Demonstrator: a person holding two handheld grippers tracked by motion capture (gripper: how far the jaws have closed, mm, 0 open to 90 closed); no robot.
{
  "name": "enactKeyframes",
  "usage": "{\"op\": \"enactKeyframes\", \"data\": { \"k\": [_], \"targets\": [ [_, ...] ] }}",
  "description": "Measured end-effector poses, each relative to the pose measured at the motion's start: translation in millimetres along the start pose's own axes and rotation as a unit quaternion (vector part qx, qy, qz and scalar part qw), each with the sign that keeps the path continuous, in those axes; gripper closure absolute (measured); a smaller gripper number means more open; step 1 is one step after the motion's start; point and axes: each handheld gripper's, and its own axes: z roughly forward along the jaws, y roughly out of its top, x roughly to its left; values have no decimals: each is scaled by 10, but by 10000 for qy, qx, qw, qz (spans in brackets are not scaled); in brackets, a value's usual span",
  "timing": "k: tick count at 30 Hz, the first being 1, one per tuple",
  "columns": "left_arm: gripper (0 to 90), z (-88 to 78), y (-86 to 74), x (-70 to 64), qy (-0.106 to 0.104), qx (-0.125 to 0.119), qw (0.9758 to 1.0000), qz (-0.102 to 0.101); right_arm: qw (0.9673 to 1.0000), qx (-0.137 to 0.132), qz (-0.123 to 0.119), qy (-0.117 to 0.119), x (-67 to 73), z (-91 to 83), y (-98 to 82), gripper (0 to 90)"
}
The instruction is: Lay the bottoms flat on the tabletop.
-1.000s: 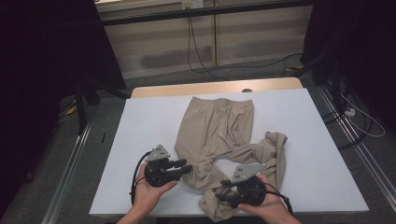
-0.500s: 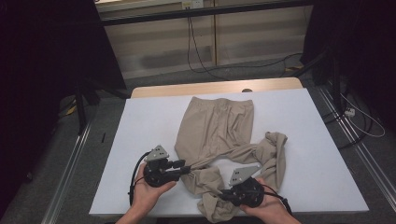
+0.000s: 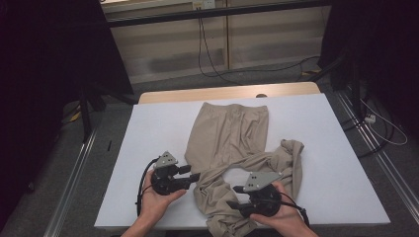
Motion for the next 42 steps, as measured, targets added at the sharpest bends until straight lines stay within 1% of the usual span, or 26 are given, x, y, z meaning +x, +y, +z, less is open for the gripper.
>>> {"op": "enactKeyframes", "data": {
  "k": [1,2,3,5,6,7,9,10,11,12,13,14,15,17,19,22,24,26,29,32,33,34,36,38,40,42],
  "targets": [
    [362,12,1,5,-3,-12,10000,7,9999,-11,-28,109,11,44,38,728],
    [307,24,3,5,55,-26,10000,33,9998,33,-83,190,31,107,72,781],
    [270,27,5,8,141,-15,9999,92,9993,101,-150,333,65,177,102,804],
    [221,34,4,19,220,-44,9997,102,9981,242,-315,481,152,326,143,795],
    [194,30,4,25,243,-58,9996,92,9970,300,-384,599,196,408,161,771],
    [181,25,5,31,250,-74,9996,68,9965,336,-422,641,223,451,166,731],
    [161,18,5,49,283,-118,9995,73,9950,483,-616,625,277,543,156,651],
    [151,18,4,54,300,-129,9995,52,9945,563,-654,587,298,577,138,619],
    [143,20,5,57,308,-134,9994,41,9936,678,-763,486,314,615,105,573],
    [142,24,5,61,317,-132,9994,43,9931,759,-799,392,323,636,83,534],
    [139,31,5,61,323,-122,9994,35,9925,793,-873,315,324,657,53,520],
    [135,35,7,62,322,-99,9994,48,9933,732,-837,320,319,650,38,525],
    [134,38,6,59,322,-93,9994,41,9936,732,-808,307,309,640,36,585],
    [134,41,8,54,293,-70,9995,51,9939,766,-779,132,274,590,25,761],
    [114,53,9,61,253,-43,9997,5,9960,692,-542,152,208,525,-17,827],
    [82,66,8,69,308,1,9995,-29,9980,558,-212,191,114,372,-65,838],
    [73,63,9,61,339,-32,9994,-55,9989,446,19,148,45,257,-93,838],
    [61,62,6,41,323,-56,9994,75,9991,351,239,71,-28,145,-138,831],
    [69,52,8,22,320,-94,9994,78,9976,413,507,-238,-160,20,-234,825],
    [79,59,5,23,317,-50,9994,118,9935,619,738,-608,-306,-40,-314,807],
    [80,64,3,25,299,-31,9995,104,9919,671,766,-764,-344,-42,-316,780],
    [80,66,3,25,291,-27,9995,89,9910,708,750,-848,-371,-43,-311,768],
    [82,67,4,26,302,-35,9995,110,9917,607,720,-871,-388,-72,-284,692],
    [90,72,2,24,295,-17,9995,116,9941,349,594,-837,-346,-132,-224,622],
    [90,78,4,25,297,-1,9995,129,9965,81,430,-711,-266,-184,-147,641],
    [92,83,6,24,295,21,9995,137,9986,-85,255,-447,-171,-176,-90,749]
  ]
}}
